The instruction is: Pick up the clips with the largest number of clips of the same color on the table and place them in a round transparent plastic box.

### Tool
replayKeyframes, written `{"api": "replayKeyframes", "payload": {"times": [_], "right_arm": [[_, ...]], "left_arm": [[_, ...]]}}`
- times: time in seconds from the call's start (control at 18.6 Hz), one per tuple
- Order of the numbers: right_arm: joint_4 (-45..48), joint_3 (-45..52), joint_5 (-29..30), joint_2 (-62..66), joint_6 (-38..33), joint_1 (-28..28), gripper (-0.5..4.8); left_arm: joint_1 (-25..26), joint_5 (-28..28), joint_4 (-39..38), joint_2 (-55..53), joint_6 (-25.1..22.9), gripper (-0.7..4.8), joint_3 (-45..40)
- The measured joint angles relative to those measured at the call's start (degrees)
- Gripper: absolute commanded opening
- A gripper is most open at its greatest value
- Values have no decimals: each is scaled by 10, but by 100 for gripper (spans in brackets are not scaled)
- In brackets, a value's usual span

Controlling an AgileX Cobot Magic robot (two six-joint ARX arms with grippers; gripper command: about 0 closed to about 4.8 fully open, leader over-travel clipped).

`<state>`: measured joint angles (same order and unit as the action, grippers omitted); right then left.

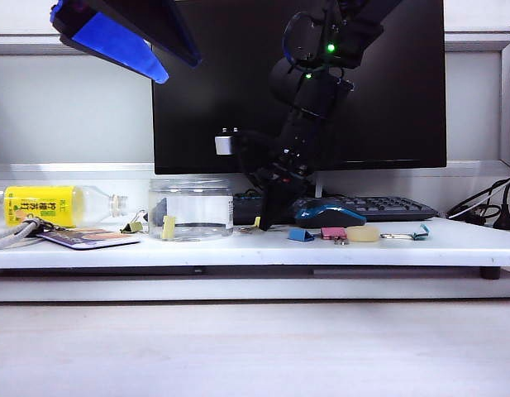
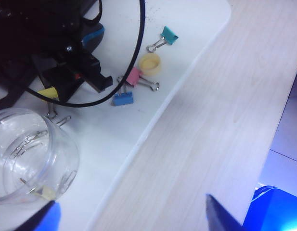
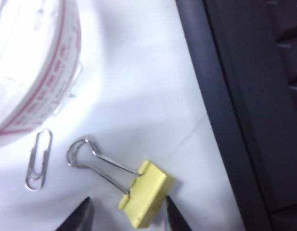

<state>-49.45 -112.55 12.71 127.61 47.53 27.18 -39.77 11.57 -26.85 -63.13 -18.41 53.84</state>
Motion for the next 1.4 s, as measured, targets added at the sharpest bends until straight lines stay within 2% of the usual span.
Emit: {"api": "replayKeyframes", "payload": {"times": [0.32,0.54,1.13,1.4], "right_arm": [[25,2,22,5,-45,0,146],[36,3,25,6,-59,1,52],[74,8,5,1,-110,-1,53],[74,8,3,-25,-119,-17,54]], "left_arm": [[0,0,-4,0,0,403,0],[0,0,-8,0,0,403,0],[0,-7,-17,0,2,404,0],[0,-84,-27,53,3,404,0]]}}
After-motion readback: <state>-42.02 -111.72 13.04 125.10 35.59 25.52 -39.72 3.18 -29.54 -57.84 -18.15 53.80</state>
